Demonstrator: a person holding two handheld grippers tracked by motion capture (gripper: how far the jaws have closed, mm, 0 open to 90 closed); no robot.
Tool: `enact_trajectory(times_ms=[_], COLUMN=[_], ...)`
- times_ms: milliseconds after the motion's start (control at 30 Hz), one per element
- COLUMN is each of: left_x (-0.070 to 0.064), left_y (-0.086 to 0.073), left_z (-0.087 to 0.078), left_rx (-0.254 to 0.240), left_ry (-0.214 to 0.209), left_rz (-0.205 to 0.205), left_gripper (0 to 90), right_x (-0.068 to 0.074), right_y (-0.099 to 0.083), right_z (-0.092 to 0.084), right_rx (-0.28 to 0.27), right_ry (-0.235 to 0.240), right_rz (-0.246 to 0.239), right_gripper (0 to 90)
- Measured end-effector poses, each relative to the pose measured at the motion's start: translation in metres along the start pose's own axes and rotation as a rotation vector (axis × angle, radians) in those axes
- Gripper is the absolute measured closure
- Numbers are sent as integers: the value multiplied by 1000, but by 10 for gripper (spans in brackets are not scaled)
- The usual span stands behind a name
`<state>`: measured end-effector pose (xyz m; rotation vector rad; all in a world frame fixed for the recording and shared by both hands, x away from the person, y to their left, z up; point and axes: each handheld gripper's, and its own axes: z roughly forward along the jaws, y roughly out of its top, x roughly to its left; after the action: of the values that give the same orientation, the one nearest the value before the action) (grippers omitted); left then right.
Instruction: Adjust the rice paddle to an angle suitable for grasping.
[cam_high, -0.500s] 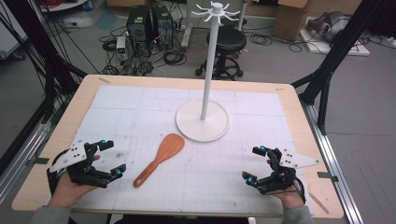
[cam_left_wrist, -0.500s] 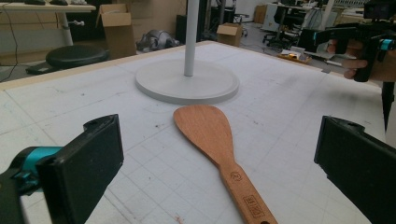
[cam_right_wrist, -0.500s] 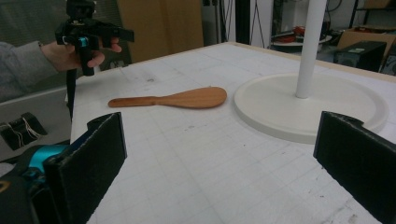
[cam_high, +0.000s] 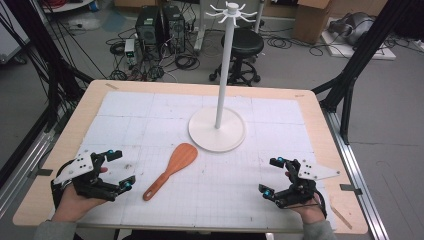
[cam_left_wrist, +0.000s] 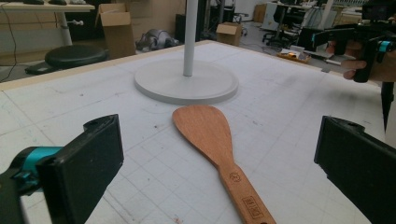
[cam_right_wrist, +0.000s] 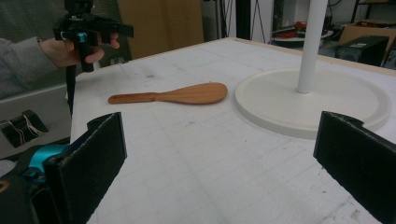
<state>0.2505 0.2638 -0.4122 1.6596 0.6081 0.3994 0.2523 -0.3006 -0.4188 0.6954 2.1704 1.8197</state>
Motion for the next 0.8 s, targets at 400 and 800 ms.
enact_trajectory(times_ms=[400, 800], left_x=[-9, -9], left_y=[5, 5], left_z=[6, 18], left_rx=[55, 125], left_ry=[14, -50], left_rz=[97, 63], left_gripper=[562, 896], right_x=[1, 3], right_y=[-1, -2], right_z=[2, 4], right_rx=[12, 28], right_ry=[2, 13], right_rz=[1, 3], right_gripper=[11, 11])
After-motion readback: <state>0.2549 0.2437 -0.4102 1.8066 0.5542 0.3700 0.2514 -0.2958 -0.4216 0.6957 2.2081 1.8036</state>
